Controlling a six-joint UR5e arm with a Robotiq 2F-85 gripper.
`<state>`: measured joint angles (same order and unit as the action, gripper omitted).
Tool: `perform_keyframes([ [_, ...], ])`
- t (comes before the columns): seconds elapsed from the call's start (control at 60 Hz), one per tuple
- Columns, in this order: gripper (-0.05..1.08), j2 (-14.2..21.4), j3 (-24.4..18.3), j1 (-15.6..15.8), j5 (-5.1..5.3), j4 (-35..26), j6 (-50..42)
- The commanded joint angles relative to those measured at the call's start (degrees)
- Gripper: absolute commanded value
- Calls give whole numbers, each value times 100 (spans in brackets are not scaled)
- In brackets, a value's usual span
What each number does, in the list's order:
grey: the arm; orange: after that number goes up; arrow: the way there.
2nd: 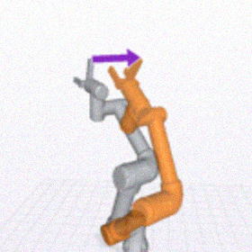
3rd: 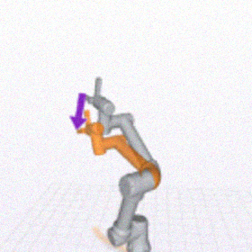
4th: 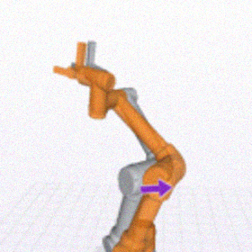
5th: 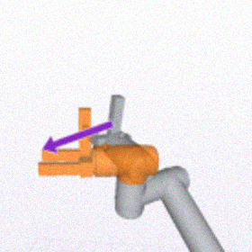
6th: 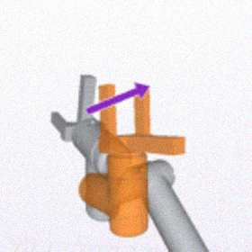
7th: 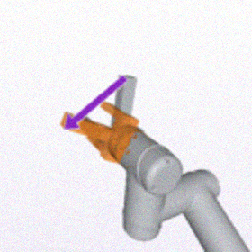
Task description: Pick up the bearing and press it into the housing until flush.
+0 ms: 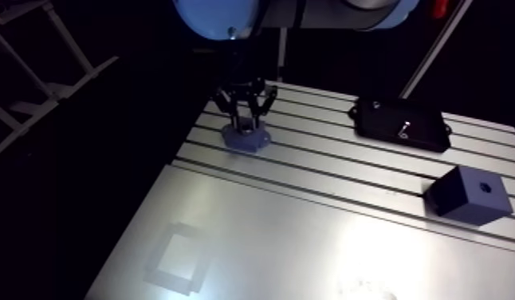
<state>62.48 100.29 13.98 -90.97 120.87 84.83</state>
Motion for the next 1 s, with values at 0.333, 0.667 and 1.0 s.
perform_keyframes([
  [0.333, 59, 5, 12, 0, 23, 153, 99],
  [0.667, 59, 5, 20, 0, 40, 153, 100],
  [1.0, 59, 6, 48, 0, 40, 144, 108],
])
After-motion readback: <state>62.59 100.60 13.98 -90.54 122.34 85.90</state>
